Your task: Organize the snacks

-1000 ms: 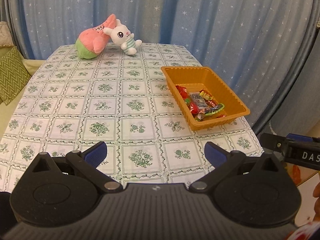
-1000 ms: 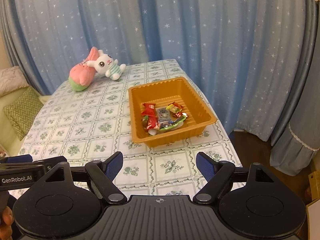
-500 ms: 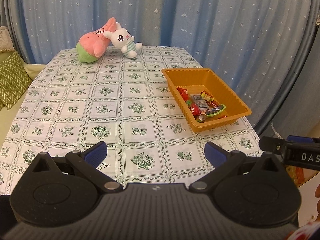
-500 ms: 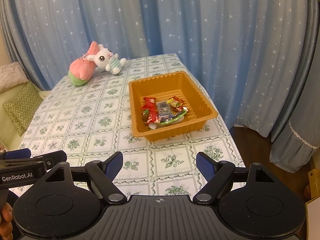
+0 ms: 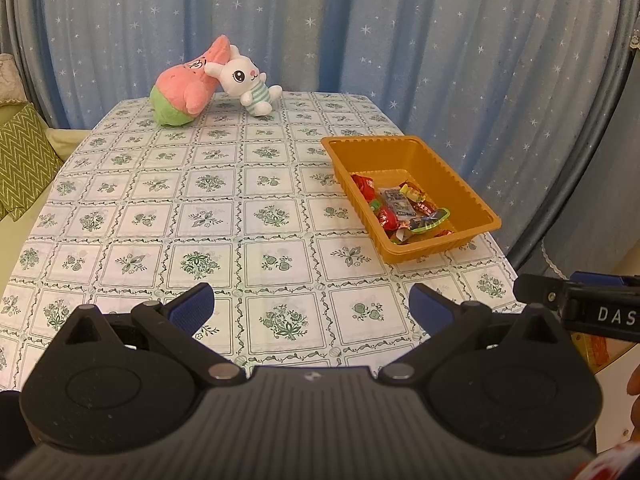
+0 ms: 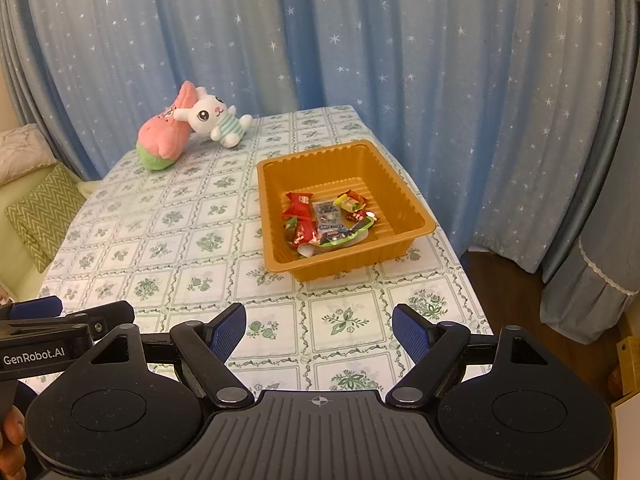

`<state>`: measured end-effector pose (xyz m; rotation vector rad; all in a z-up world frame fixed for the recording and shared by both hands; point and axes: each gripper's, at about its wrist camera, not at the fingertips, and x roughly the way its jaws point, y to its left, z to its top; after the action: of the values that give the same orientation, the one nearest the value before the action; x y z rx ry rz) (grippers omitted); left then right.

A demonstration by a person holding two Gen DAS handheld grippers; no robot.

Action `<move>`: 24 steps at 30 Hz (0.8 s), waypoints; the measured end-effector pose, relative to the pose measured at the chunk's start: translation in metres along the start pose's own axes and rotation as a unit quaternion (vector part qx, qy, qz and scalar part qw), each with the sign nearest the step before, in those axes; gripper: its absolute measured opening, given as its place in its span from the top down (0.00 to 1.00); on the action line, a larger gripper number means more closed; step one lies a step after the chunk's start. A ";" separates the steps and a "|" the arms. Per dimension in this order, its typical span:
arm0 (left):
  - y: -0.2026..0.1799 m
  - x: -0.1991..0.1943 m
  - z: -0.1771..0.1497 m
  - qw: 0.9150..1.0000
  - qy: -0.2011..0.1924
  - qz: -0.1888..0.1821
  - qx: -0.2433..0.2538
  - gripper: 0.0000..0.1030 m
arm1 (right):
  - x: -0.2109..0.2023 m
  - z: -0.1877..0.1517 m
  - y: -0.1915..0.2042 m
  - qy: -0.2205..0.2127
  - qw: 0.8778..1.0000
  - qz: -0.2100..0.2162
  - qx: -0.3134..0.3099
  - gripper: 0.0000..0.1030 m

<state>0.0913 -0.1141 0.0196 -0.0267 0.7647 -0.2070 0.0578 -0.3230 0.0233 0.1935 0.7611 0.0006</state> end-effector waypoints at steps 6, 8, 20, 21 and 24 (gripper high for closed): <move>-0.001 0.000 -0.001 1.000 -0.001 -0.001 0.003 0.00 | 0.001 0.000 0.000 0.000 1.000 -0.001 -0.001 0.22; -0.001 0.000 -0.001 1.000 -0.001 -0.001 0.003 0.00 | 0.001 0.000 0.000 0.000 1.000 -0.001 0.000 0.22; -0.003 0.000 -0.001 1.000 -0.002 -0.001 0.005 0.00 | 0.001 -0.001 0.000 0.000 1.000 -0.001 -0.001 0.22; -0.002 -0.001 -0.001 1.000 -0.002 -0.002 0.005 0.00 | 0.001 -0.001 -0.001 0.000 1.000 -0.001 0.000 0.22; -0.002 -0.001 -0.001 1.000 -0.002 -0.002 0.006 0.00 | 0.001 -0.001 -0.001 0.000 1.000 -0.001 0.000 0.22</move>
<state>0.0898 -0.1161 0.0195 -0.0182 0.7602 -0.2158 0.0578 -0.3236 0.0223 0.1924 0.7618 -0.0018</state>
